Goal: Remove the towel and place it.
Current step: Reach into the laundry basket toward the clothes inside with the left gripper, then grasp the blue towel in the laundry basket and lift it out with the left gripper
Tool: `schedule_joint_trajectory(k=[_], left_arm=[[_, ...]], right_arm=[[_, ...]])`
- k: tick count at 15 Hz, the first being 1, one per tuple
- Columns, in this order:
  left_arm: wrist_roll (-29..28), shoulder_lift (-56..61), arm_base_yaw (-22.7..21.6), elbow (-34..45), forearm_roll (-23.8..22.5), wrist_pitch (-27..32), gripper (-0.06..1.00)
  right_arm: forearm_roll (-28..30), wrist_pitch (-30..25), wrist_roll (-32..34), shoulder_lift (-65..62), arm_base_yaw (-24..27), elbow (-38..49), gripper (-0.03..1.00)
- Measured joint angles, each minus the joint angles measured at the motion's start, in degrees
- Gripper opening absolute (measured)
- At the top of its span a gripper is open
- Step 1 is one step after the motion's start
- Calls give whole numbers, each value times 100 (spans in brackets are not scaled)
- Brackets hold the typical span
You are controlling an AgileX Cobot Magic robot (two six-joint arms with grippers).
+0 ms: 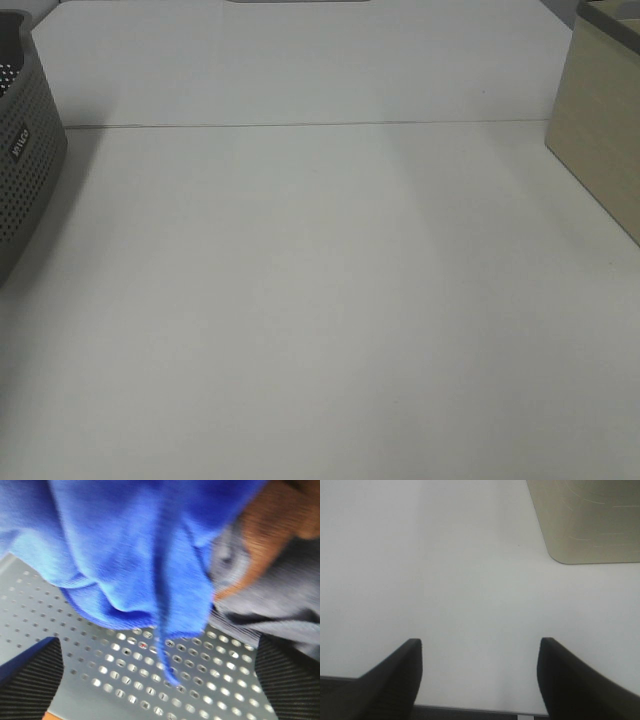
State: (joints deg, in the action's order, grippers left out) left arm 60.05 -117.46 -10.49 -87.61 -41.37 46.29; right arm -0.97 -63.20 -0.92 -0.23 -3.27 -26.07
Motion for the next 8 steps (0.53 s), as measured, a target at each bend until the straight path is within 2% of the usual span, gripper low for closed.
schedule_joint_trajectory(k=[5,8], left_arm=[[69,-241,0,-309,258,46,97],[92,-309,0,-309,315,92,89]], right_arm=[[0,0,0,0,0,0,66],[0,0,0,0,0,0,66]])
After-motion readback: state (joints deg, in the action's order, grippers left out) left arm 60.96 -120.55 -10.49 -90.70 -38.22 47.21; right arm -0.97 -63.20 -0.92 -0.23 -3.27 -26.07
